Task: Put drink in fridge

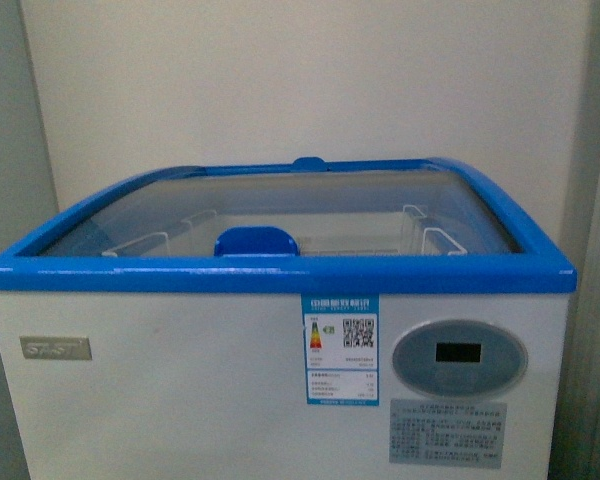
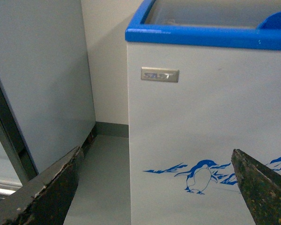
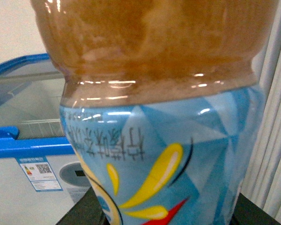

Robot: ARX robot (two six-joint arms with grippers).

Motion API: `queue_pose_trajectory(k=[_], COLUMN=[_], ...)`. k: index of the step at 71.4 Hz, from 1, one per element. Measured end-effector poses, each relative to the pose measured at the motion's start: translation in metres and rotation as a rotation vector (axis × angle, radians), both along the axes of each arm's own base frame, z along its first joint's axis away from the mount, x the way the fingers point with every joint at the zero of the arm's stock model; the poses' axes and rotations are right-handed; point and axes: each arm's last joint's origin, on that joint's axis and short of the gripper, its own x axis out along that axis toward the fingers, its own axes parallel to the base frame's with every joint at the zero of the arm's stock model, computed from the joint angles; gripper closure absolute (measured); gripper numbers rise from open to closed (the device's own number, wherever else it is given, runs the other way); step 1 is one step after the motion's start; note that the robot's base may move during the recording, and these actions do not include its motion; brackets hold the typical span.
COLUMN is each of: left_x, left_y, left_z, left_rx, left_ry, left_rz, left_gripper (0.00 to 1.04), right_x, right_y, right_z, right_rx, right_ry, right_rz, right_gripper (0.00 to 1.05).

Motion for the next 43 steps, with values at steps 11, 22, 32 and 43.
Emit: queue_pose_trajectory(k=[11, 22, 32, 43], left_x=[0.000, 0.000, 0.008, 0.049], left_y=[0.000, 0.000, -0.002, -0.006], left_z=[0.000, 0.000, 0.000, 0.019], left_rx=[0.000, 0.000, -0.173, -0.171], left_ry=[0.000, 0.000, 0.277, 0.266], left_rz=[0.000, 0.000, 0.025, -0.061], left_gripper=[0.08, 0.08, 0.08, 0.08], right_x=[0.000, 0.000, 0.000, 0.000], right_y=[0.000, 0.000, 0.000, 0.000], right_z=[0.000, 0.000, 0.000, 0.000], right_rx=[-0.002, -0.002, -0.002, -0.002], right_ry=[0.000, 0.000, 0.000, 0.000], right_rz=[0.000, 0.000, -0.001, 0.002], right_gripper=[0.69, 0.69, 0.69, 0.69])
